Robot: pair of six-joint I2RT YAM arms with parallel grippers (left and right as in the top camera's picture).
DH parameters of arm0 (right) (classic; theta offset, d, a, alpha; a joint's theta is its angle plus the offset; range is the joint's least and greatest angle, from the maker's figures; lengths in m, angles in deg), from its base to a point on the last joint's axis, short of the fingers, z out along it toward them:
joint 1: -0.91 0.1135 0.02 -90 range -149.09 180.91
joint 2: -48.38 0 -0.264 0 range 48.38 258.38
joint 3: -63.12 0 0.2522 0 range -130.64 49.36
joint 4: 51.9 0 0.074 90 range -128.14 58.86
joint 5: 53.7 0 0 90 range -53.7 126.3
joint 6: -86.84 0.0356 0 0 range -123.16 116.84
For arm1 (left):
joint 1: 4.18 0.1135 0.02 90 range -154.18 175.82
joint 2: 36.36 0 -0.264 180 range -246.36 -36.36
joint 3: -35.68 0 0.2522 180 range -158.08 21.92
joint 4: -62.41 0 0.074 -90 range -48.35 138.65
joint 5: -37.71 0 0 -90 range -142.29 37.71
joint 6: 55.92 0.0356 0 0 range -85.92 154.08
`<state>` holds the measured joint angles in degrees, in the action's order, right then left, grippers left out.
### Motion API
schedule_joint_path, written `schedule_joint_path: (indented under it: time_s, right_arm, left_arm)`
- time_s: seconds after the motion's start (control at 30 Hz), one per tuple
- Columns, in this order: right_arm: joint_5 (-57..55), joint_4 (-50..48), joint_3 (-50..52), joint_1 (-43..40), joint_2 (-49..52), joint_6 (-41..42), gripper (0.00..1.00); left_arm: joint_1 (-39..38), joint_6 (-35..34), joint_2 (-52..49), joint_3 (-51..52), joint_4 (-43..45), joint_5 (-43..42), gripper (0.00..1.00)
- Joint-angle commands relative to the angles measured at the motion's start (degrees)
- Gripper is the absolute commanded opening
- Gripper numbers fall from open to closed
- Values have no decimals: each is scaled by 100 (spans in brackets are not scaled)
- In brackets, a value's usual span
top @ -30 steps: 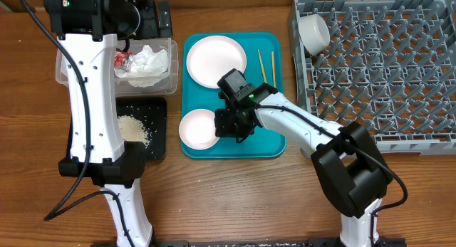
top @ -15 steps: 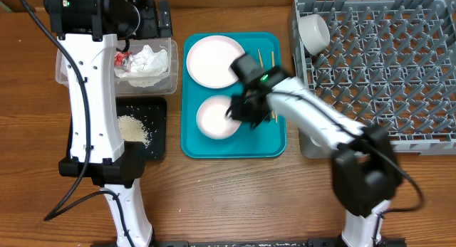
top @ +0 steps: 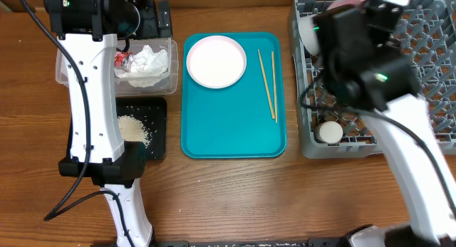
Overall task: Sort waste into correct bins and load items into the dishwasher
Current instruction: 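Carry the pink bowl right and lower it into the dish rack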
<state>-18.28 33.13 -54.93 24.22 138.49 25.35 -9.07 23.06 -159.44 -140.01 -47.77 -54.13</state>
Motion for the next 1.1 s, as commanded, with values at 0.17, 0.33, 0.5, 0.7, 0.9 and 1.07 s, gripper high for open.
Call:
schedule_joint_path:
  time_s: [0.17, 0.33, 0.5, 0.7, 0.9, 1.07]
  right_arm:
    - [-2264, -74, 1547, -52, 994, 481, 4]
    - [-2494, -693, 2133, -52, 1274, 474, 4]
    - [-2459, -1314, 2651, -52, 1290, 452, 4]
    - [-2120, -1781, 3010, -57, 1290, 450, 4]
    - [-1991, -2109, 3182, -57, 1290, 411, 4]
    - [-1873, -2035, 3182, -50, 1290, 411, 4]
  left_arm:
    - [-4, -79, 83, -11, 0, 59, 100]
    - [-4, -79, 83, -11, 0, 59, 100]
    - [-4, -79, 83, -11, 0, 59, 100]
    - [-4, -79, 83, -11, 0, 59, 100]
    - [-4, -79, 83, -11, 0, 59, 100]
    - [-4, -79, 83, -11, 0, 59, 100]
